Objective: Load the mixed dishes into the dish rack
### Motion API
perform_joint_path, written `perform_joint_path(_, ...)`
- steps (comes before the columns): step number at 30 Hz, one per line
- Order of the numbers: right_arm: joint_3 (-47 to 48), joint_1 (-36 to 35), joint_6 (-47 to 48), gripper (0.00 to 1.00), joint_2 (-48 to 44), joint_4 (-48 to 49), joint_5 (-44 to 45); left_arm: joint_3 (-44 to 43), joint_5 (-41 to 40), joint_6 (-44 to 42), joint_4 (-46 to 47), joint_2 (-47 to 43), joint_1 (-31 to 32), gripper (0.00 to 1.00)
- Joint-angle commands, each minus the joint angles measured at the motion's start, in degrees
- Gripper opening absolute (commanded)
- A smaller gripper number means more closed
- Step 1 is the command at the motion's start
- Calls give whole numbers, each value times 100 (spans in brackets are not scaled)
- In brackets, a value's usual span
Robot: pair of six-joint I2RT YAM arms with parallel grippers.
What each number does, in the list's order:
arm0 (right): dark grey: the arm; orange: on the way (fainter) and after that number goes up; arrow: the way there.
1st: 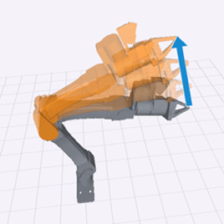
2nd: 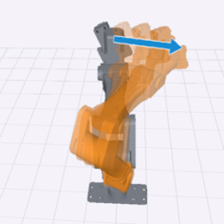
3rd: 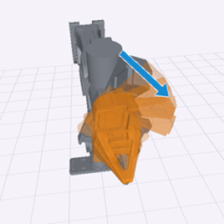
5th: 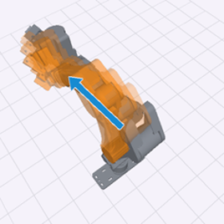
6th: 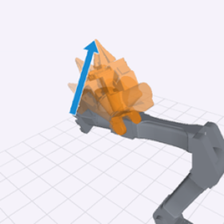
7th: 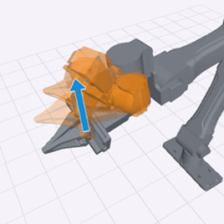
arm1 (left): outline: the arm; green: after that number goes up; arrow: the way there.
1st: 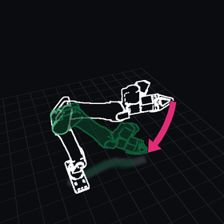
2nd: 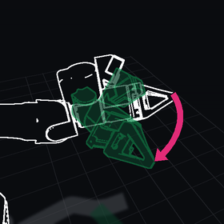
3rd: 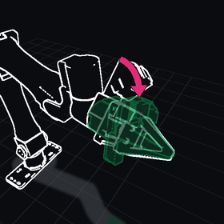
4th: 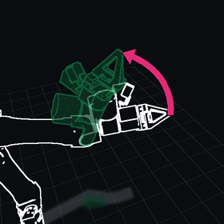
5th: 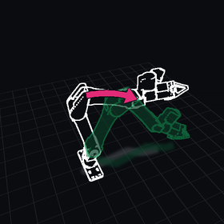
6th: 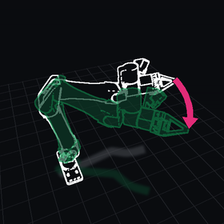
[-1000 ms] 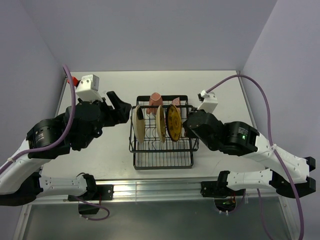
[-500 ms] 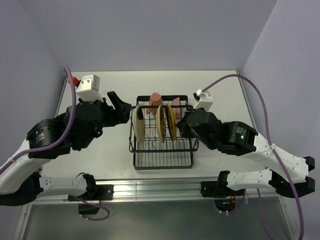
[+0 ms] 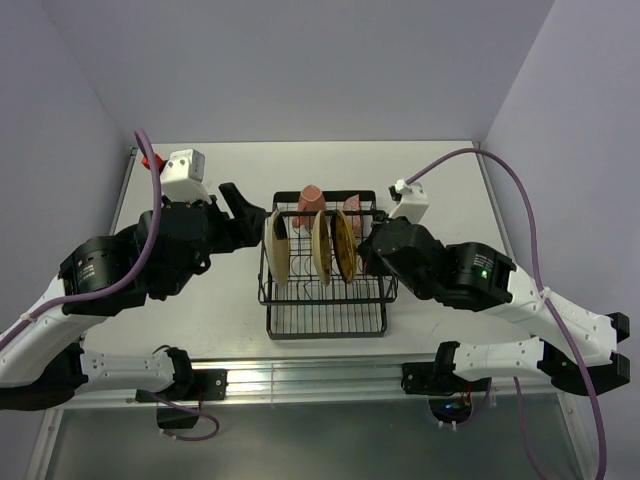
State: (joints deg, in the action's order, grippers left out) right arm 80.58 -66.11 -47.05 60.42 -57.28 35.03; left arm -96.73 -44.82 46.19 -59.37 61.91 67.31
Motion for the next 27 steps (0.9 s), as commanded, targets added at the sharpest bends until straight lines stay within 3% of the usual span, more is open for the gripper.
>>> perform_joint_path(1, 117, 28, -129, 0, -145, -178, 329, -22, 34, 4, 110, -47, 28, 80)
perform_joint_path(8, 125, 19, -147, 1, -233, -275, 443, -39, 52, 4, 102, -56, 28, 79)
perform_joint_path(12, 213, 28, 28, 22, -285, -320, 523, 13, 52, 4, 119, -74, 28, 79)
perform_joint_path(13, 230, 19, 46, 31, -303, -319, 523, 31, 61, 4, 128, -82, 28, 79)
perform_joint_path(19, 362, 28, 240, 54, -215, -284, 496, 66, 61, -14, 163, -74, 28, 79)
perform_joint_path(27, 678, 28, 336, 57, 83, -284, 611, 93, 26, -14, 154, -161, 28, 79)
